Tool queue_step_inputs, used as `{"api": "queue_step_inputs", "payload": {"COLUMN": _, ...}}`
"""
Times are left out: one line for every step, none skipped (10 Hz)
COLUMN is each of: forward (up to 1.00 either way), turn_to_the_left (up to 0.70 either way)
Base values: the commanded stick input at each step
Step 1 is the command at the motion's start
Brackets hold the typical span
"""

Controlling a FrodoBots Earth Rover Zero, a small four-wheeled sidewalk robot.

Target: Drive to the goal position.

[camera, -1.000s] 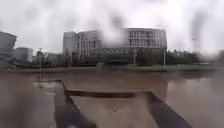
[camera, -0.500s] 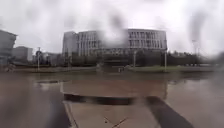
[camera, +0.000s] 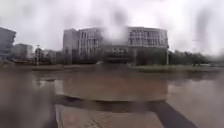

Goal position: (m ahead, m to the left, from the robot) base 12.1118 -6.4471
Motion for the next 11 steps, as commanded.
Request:
{"api": "queue_step_inputs", "payload": {"forward": 0.70, "turn_to_the_left": 0.00}}
{"api": "queue_step_inputs", "payload": {"forward": 0.70, "turn_to_the_left": 0.00}}
{"api": "queue_step_inputs", "payload": {"forward": 0.70, "turn_to_the_left": 0.00}}
{"api": "queue_step_inputs", "payload": {"forward": 0.70, "turn_to_the_left": 0.00}}
{"api": "queue_step_inputs", "payload": {"forward": 0.70, "turn_to_the_left": 0.00}}
{"api": "queue_step_inputs", "payload": {"forward": 0.70, "turn_to_the_left": 0.00}}
{"api": "queue_step_inputs", "payload": {"forward": 0.70, "turn_to_the_left": 0.00}}
{"api": "queue_step_inputs", "payload": {"forward": 0.70, "turn_to_the_left": 0.00}}
{"api": "queue_step_inputs", "payload": {"forward": 0.70, "turn_to_the_left": 0.00}}
{"api": "queue_step_inputs", "payload": {"forward": 0.70, "turn_to_the_left": 0.00}}
{"api": "queue_step_inputs", "payload": {"forward": 0.70, "turn_to_the_left": 0.00}}
